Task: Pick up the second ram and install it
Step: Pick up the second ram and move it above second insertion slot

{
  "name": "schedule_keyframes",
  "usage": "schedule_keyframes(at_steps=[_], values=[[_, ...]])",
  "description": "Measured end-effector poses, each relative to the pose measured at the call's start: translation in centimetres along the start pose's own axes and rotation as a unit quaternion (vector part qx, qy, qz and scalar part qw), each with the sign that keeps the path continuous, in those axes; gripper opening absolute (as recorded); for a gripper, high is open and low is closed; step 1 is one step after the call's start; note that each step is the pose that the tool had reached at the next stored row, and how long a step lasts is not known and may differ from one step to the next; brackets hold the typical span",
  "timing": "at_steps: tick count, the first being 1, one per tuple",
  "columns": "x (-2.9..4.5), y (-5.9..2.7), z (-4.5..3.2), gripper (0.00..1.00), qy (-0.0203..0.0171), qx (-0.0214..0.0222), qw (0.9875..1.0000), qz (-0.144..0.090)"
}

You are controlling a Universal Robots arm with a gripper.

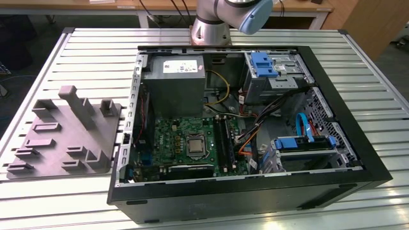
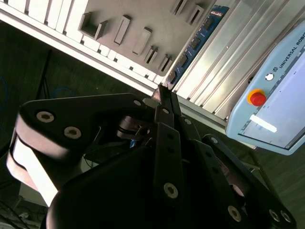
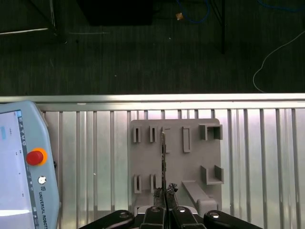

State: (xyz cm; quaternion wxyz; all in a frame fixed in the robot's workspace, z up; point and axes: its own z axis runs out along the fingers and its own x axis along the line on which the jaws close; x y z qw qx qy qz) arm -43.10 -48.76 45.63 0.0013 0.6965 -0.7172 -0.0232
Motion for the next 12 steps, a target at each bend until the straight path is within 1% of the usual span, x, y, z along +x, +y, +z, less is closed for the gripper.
schedule_keyframes(at_steps=[6, 12], values=[[-0.01, -0.16, -0.02, 0.12, 0.0, -0.0001, 1.0, 0.0], [-0.02, -0.63, -0.03, 0.12, 0.0, 0.0, 1.0, 0.0]])
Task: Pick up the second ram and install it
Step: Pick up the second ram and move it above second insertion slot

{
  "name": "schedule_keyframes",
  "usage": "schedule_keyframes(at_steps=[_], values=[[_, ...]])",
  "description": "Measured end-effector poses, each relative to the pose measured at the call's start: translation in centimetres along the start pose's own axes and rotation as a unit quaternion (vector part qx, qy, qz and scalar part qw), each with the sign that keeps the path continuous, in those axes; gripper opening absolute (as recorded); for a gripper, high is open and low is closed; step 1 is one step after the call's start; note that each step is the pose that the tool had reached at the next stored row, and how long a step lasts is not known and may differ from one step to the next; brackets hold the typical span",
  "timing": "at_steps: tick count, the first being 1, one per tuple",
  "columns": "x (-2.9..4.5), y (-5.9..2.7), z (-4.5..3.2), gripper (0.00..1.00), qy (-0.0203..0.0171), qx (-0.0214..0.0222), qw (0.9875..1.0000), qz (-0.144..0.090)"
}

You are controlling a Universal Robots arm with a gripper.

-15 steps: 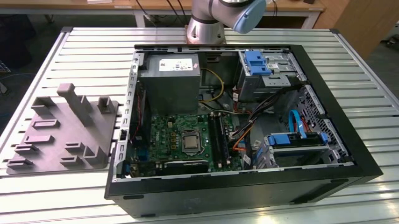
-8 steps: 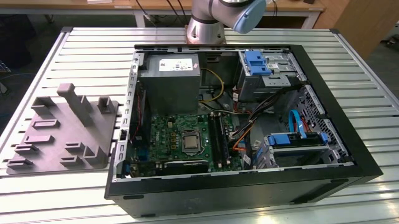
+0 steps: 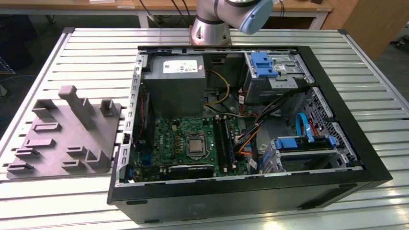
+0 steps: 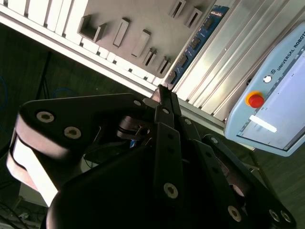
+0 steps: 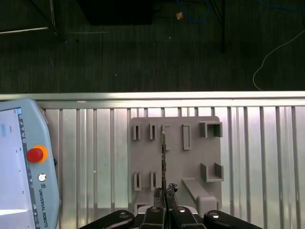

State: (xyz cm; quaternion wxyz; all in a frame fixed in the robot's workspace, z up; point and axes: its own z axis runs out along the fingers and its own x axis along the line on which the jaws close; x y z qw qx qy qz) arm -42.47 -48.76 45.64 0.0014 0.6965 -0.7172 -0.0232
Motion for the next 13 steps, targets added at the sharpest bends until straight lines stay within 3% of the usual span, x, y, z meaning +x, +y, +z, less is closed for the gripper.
schedule_keyframes(at_steps=[13], values=[[-0.05, -1.73, -0.06, 0.12, 0.0, 0.0, 1.0, 0.0]])
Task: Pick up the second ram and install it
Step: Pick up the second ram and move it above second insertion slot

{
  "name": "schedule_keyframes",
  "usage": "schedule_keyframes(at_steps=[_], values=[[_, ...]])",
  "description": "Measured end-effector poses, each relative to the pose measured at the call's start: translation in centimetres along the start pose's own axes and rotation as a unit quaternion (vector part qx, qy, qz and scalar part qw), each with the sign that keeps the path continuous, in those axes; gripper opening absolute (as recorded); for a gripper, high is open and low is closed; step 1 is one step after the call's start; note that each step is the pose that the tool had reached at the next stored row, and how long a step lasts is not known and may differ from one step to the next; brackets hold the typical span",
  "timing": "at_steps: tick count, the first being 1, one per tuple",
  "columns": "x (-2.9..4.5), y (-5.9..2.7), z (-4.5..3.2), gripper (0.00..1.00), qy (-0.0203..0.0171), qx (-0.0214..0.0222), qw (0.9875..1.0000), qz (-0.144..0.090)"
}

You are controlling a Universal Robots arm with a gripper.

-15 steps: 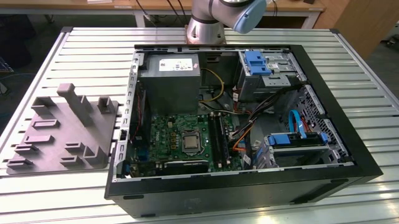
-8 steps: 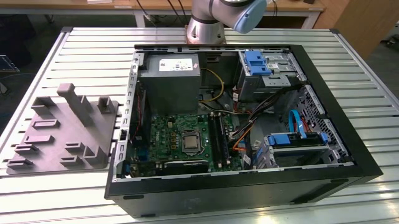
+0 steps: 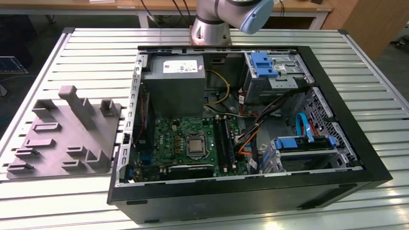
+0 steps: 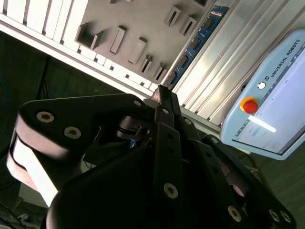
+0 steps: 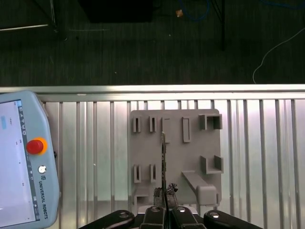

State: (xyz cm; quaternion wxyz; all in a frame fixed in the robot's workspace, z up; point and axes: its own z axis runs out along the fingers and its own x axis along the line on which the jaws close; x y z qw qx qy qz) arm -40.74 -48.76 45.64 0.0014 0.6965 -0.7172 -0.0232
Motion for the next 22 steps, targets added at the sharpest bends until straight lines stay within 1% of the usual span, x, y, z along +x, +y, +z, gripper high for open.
schedule_keyframes(at_steps=[9, 17, 22], values=[[-0.03, -1.02, -0.04, 0.12, 0.0, 0.0, 1.0, 0.0], [-0.04, -1.44, -0.05, 0.12, 0.0, 0.0, 1.0, 0.0], [-0.06, -1.99, -0.07, 0.12, 0.0, 0.0, 1.0, 0.0]])
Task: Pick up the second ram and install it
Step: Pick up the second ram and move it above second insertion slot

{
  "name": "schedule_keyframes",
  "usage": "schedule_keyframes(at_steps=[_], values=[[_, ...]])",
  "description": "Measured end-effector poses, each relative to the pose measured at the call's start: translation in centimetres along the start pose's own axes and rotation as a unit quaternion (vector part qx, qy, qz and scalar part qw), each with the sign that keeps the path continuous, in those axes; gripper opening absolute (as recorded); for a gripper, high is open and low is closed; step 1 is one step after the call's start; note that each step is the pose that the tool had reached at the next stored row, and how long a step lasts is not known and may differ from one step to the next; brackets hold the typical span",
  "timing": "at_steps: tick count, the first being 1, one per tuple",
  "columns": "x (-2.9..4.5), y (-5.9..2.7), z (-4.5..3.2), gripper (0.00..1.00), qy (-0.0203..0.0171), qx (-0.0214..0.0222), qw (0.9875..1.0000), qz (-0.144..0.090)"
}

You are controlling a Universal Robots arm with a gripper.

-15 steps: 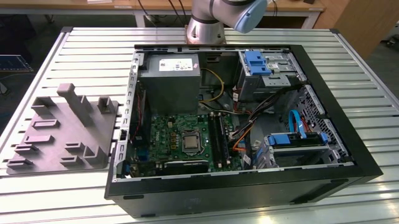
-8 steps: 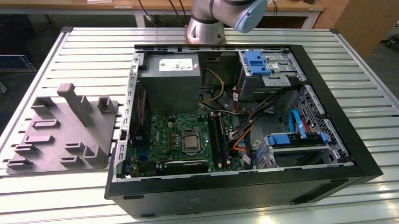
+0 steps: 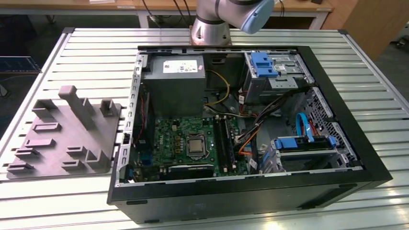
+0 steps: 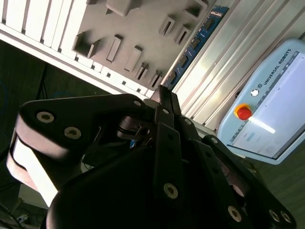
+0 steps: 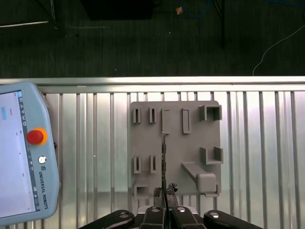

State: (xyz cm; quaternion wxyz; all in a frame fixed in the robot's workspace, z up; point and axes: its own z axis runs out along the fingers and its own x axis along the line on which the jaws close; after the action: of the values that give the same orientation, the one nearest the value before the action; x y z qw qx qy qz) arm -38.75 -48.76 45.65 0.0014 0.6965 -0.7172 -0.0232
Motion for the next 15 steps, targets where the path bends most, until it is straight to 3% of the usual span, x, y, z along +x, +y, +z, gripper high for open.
schedule_keyframes(at_steps=[15], values=[[-0.07, -2.29, -0.08, 0.12, 0.0, 0.0, 1.0, 0.0]])
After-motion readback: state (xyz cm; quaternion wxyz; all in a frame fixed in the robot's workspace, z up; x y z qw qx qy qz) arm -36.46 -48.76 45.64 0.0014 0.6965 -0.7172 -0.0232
